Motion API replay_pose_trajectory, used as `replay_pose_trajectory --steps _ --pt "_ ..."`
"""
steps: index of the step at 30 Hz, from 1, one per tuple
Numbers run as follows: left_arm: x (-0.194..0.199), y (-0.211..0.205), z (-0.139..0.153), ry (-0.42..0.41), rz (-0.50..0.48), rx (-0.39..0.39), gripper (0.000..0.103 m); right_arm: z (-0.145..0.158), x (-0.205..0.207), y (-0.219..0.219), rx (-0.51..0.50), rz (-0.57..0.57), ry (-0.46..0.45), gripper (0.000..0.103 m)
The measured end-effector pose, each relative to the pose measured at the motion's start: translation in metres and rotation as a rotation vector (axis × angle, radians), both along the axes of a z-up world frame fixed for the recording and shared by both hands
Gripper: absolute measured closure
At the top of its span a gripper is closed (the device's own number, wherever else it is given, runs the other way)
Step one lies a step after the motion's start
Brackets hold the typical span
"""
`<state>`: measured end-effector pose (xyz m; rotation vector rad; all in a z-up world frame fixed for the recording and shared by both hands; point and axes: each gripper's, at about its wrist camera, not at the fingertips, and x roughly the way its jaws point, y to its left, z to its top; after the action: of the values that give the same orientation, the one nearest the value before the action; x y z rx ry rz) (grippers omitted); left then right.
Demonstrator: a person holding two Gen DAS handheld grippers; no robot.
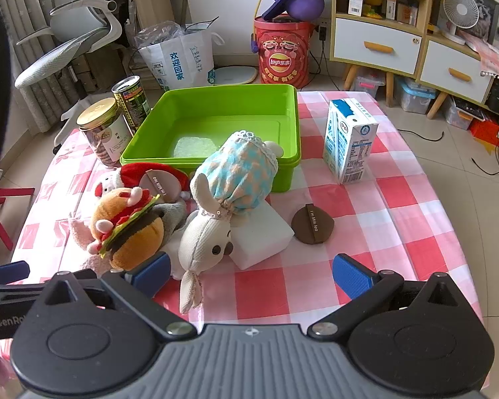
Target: Organize soft objects
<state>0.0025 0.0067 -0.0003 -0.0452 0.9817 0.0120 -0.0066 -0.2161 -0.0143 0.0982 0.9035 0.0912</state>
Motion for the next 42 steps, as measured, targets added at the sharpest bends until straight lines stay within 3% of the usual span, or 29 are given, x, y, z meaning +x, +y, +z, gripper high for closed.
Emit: replay_pose_trajectory --steps 42 --pt "0.002 0.009 0.009 -0.045 0.034 -0.03 0.005 -0.004 0.014 -0.004 0.036 -0.044 0.02 0.016"
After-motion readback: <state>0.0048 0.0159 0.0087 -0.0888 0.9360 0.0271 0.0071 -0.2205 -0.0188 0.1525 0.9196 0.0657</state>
